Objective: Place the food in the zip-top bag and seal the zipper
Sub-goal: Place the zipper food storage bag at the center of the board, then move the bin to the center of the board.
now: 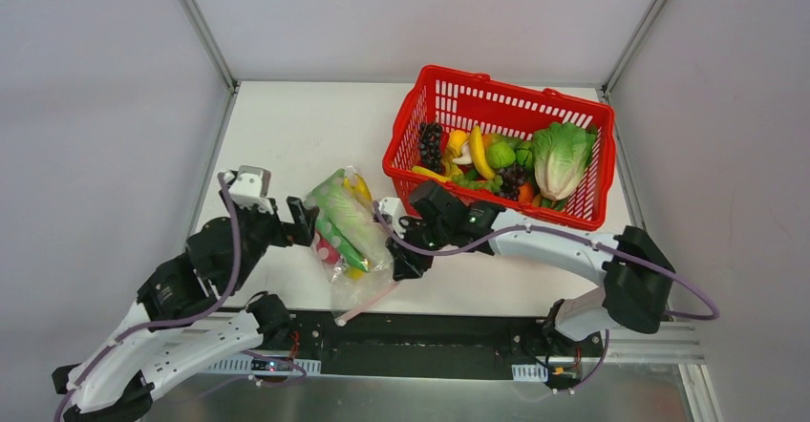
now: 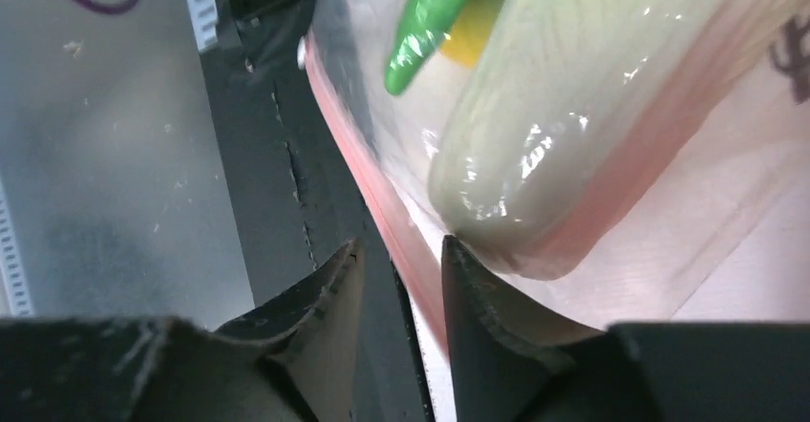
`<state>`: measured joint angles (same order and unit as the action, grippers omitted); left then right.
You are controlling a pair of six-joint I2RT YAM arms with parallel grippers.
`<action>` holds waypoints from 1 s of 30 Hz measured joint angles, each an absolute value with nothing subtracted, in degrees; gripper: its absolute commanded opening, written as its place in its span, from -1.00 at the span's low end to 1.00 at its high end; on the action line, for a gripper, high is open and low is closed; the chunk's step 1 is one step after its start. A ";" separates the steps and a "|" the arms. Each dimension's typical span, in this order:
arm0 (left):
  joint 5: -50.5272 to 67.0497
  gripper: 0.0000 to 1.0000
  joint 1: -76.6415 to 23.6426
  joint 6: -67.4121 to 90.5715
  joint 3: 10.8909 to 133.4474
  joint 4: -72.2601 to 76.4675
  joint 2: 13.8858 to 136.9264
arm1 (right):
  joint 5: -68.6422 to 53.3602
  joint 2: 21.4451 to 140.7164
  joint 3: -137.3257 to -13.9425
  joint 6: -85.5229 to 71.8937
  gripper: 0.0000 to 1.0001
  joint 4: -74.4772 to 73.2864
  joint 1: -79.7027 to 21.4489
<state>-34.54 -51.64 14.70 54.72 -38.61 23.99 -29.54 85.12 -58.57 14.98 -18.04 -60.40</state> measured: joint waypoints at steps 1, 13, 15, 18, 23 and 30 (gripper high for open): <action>-33.76 0.98 -51.64 15.51 52.80 -37.45 24.14 | -28.56 83.92 -58.57 14.31 0.03 -17.63 -60.38; -27.20 0.95 -51.66 21.87 45.54 -32.51 28.45 | -20.56 61.98 -50.96 6.59 0.25 -5.85 -56.71; -25.82 0.94 -51.64 23.33 43.72 -31.48 29.41 | -19.94 62.50 -49.30 3.60 0.23 -5.72 -54.50; -24.21 0.94 -51.64 25.17 41.21 -30.15 30.94 | -18.92 64.25 -47.03 -0.99 0.23 -5.58 -52.51; -22.68 0.91 -51.64 28.21 38.44 -28.88 33.43 | -11.51 66.06 -45.23 -5.34 0.29 -4.78 -53.23; -20.12 0.86 -51.64 30.92 35.42 -25.15 35.70 | 2.39 66.74 -40.75 -5.26 0.32 -2.07 -48.45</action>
<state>-20.12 -51.64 30.92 35.42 -25.15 35.70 2.39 66.74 -40.75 -5.26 -2.07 -48.45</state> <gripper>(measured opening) 0.943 0.657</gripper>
